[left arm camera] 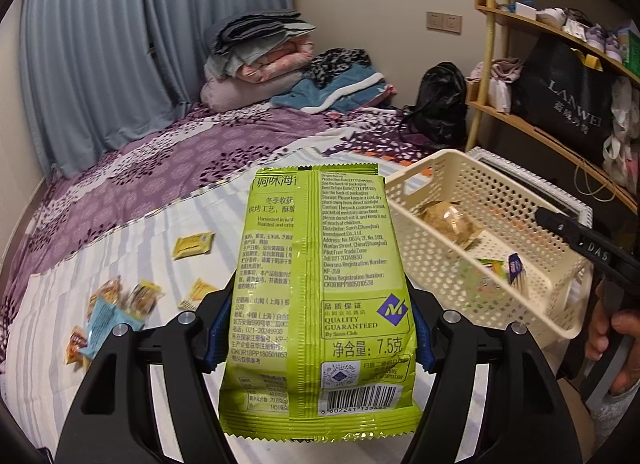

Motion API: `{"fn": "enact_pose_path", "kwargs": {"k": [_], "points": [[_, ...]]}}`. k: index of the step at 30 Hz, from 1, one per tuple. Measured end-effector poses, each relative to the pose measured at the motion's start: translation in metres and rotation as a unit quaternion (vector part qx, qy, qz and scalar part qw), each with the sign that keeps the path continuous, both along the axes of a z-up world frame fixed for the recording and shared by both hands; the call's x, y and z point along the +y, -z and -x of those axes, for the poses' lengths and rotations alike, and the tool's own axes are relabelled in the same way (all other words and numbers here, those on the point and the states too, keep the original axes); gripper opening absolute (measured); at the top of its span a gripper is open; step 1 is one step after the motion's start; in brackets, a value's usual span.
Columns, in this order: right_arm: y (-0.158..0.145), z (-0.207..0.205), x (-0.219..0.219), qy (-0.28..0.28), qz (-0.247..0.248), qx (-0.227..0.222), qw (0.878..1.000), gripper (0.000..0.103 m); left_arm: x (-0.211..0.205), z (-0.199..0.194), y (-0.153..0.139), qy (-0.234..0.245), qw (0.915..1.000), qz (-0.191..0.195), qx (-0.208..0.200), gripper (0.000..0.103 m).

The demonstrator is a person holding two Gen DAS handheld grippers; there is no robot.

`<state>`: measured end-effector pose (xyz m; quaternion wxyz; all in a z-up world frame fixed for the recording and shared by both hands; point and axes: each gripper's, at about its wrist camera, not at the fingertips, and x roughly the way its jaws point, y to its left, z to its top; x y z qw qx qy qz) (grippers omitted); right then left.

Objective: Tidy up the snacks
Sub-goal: 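Open the right tool over the basket to drop the cracker pack, then lower the seaweed bag into the basket and open the left tool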

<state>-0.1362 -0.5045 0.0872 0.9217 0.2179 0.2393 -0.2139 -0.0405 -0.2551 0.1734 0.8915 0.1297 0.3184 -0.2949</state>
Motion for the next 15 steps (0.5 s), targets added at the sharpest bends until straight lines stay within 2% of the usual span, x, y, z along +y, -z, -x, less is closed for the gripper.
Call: {"fn": "enact_pose_path", "kwargs": {"k": [2,9,15], "points": [[-0.001,0.003,0.0,0.003,0.003,-0.002,1.0,0.068,-0.015,0.002,-0.003,0.015,0.9999,0.001,-0.003,0.071],[-0.002,0.012,-0.002,0.014,0.022,-0.001,1.0,0.073,-0.063,0.007,-0.002,0.067,0.9977,-0.007,-0.007,0.071],[0.001,0.016,-0.005,0.013,0.017,-0.001,1.0,0.076,-0.104,0.007,-0.005,0.1,0.9948,-0.007,-0.018,0.071]]}}
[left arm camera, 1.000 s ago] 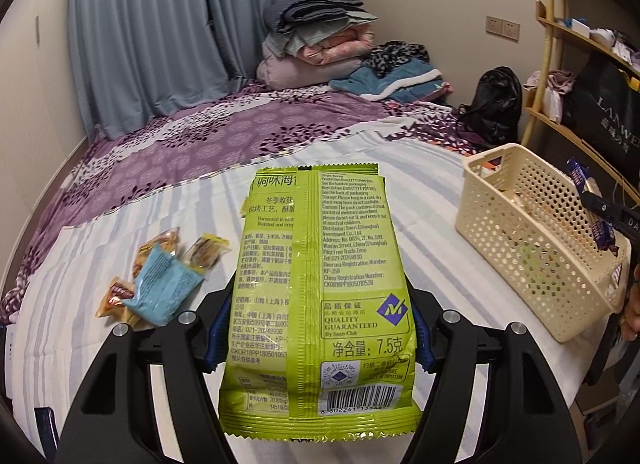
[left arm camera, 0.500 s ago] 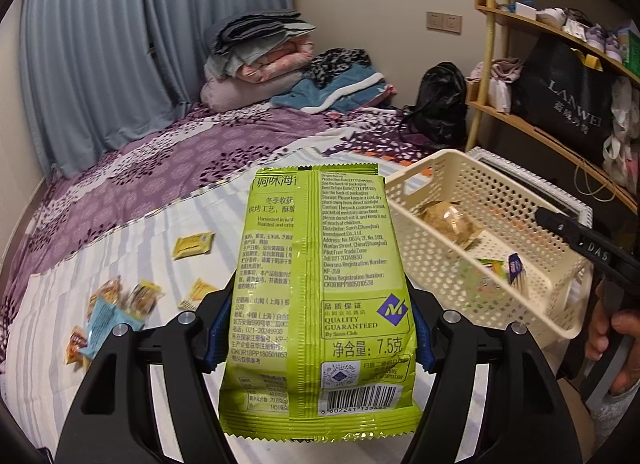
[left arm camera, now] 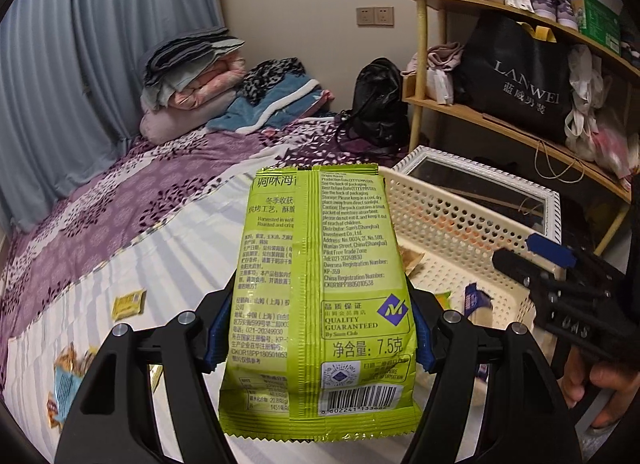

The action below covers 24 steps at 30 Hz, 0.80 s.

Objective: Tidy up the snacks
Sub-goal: 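Lower the seaweed bag into the basket and open the left tool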

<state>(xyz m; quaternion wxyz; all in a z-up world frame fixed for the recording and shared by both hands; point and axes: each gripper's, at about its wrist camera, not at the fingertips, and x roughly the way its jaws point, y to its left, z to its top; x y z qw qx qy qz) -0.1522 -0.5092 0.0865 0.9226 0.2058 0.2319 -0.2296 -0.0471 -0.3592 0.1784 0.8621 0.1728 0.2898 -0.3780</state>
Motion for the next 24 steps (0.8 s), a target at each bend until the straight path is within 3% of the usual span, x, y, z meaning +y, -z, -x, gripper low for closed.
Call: {"fn": "enact_pose_path", "kwargs": {"k": [10,12,14,15,24], "points": [[0.0,0.007,-0.007,0.013,-0.008,-0.005,1.0,0.082,-0.049,-0.008,-0.001,0.035,0.9993,0.01,0.009,0.072],[0.001,0.008,-0.008,0.015,-0.012,-0.005,1.0,0.084,-0.057,-0.008,-0.002,0.046,0.9987,0.016,0.014,0.074],[0.002,0.008,-0.009,0.017,-0.014,-0.006,1.0,0.088,-0.061,-0.008,-0.003,0.05,0.9984,0.022,0.015,0.095],[0.002,0.009,-0.01,0.017,-0.015,-0.007,1.0,0.089,-0.062,-0.007,-0.004,0.045,0.9986,0.025,0.009,0.098],[0.002,0.005,-0.01,0.018,-0.024,-0.008,1.0,0.092,-0.05,-0.017,-0.001,0.009,0.9999,0.009,0.003,0.1]]}}
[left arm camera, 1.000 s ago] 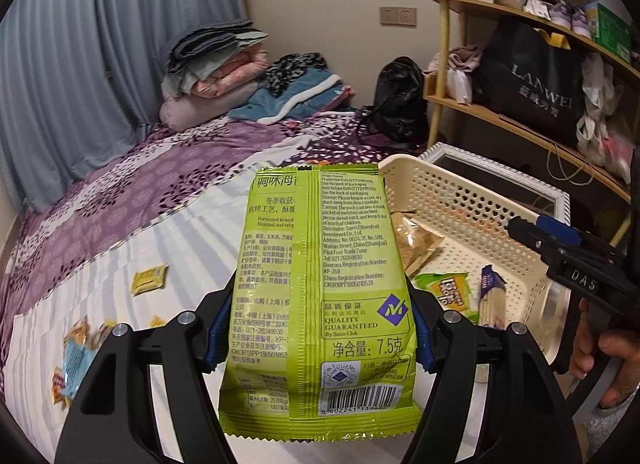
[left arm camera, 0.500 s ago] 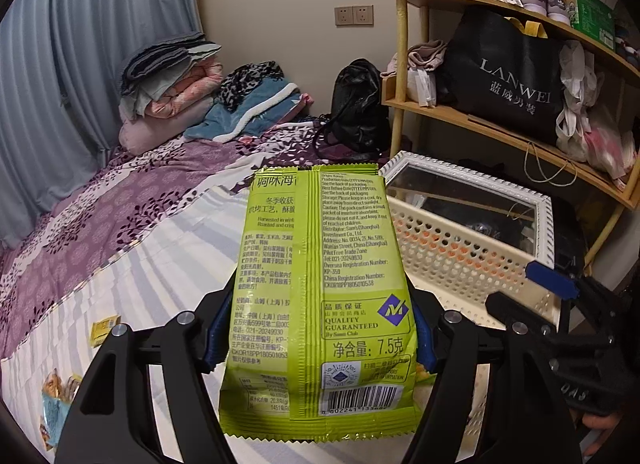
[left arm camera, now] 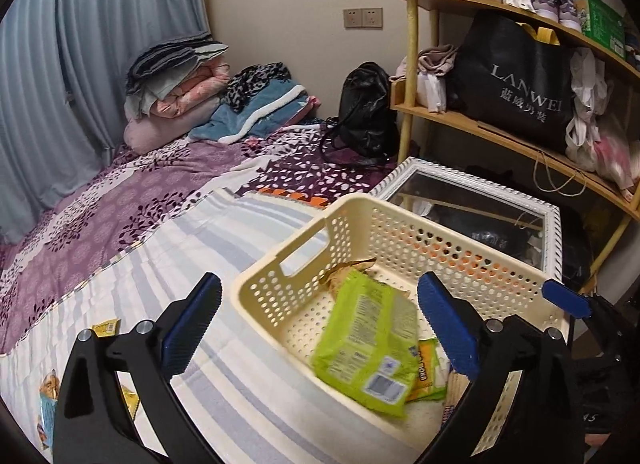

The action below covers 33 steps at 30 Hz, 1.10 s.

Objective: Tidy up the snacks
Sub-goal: 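Lower the seaweed bag into the basket and open the left tool, then move both open tools back to the remaining snacks on the bed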

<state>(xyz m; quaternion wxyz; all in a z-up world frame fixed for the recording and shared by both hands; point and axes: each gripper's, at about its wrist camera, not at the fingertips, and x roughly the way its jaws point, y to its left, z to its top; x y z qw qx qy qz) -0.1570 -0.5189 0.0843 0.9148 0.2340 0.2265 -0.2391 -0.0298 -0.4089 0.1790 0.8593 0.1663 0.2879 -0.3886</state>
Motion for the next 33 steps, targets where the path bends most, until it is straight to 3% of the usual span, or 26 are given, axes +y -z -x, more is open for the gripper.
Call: {"fn": "enact_pose_path", "kwargs": {"k": [33], "points": [[-0.017,-0.027,0.051,-0.057,0.027,0.009,0.998,0.096,0.062,-0.021,0.002,-0.071,0.9974,-0.007,0.007,0.1]]}}
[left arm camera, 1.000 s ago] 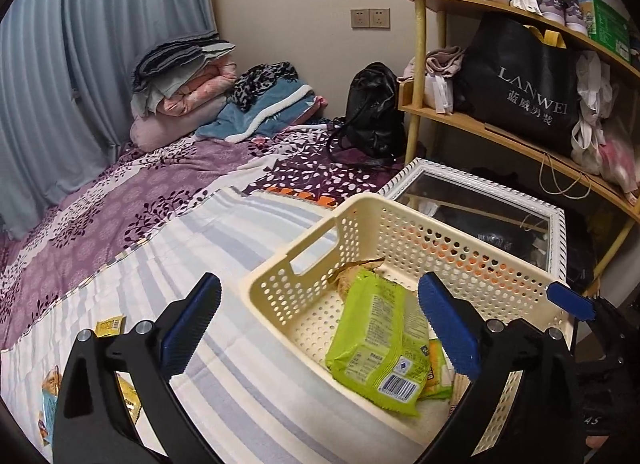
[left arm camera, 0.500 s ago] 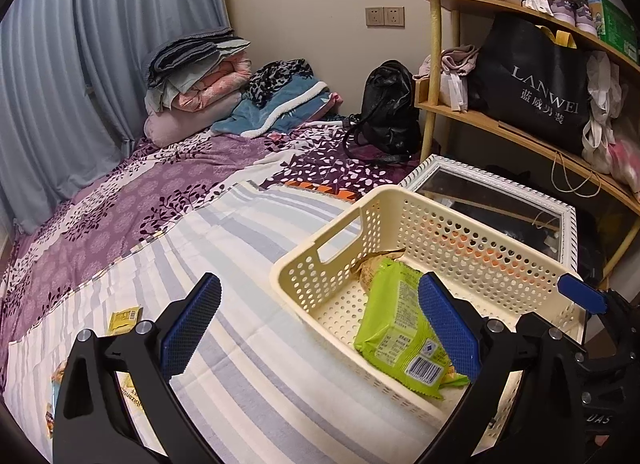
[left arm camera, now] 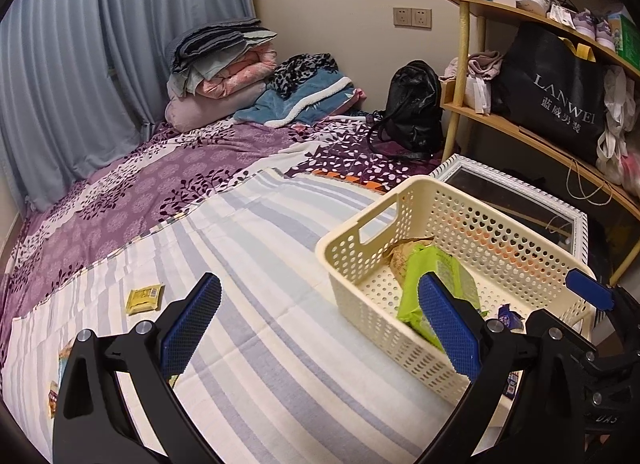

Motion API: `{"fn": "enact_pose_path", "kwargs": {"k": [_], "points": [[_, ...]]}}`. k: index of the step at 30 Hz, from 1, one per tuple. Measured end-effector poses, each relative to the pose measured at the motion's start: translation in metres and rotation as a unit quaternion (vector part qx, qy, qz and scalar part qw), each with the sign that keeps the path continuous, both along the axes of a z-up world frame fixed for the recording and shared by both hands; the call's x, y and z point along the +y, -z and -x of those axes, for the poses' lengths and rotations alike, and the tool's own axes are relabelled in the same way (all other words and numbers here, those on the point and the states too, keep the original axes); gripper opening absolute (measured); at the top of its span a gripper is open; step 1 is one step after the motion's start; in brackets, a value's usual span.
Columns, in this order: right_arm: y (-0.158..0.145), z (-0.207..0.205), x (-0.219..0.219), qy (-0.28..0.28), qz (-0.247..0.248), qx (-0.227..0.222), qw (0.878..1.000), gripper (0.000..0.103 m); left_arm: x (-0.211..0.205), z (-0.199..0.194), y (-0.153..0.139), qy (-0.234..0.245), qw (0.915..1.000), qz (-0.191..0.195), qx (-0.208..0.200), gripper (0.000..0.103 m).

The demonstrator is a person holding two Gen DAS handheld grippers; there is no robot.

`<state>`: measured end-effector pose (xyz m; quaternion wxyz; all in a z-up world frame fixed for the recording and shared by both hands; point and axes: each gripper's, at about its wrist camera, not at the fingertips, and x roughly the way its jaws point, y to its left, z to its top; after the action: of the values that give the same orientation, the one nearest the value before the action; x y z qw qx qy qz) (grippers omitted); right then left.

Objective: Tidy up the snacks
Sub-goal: 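Move both open tools back to the remaining snacks on the bed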

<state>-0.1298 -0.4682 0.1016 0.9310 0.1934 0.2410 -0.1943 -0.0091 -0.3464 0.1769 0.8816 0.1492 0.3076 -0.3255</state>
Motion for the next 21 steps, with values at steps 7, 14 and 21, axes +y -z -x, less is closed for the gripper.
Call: {"fn": "enact_pose_path", "kwargs": {"k": [7,14,21], "points": [[-0.002,-0.014,0.02,-0.026,0.005,0.003,1.0,0.096,0.039,-0.012,0.009,-0.038,0.9992,0.003,0.015,0.1],[-0.002,-0.032,0.044,-0.061,0.008,0.009,0.998,0.096,0.087,-0.028,0.021,-0.089,0.9954,0.004,0.035,0.1],[-0.001,-0.05,0.076,-0.105,0.016,0.021,0.994,0.096,0.15,-0.039,0.035,-0.144,0.9881,0.002,0.053,0.1]]}}
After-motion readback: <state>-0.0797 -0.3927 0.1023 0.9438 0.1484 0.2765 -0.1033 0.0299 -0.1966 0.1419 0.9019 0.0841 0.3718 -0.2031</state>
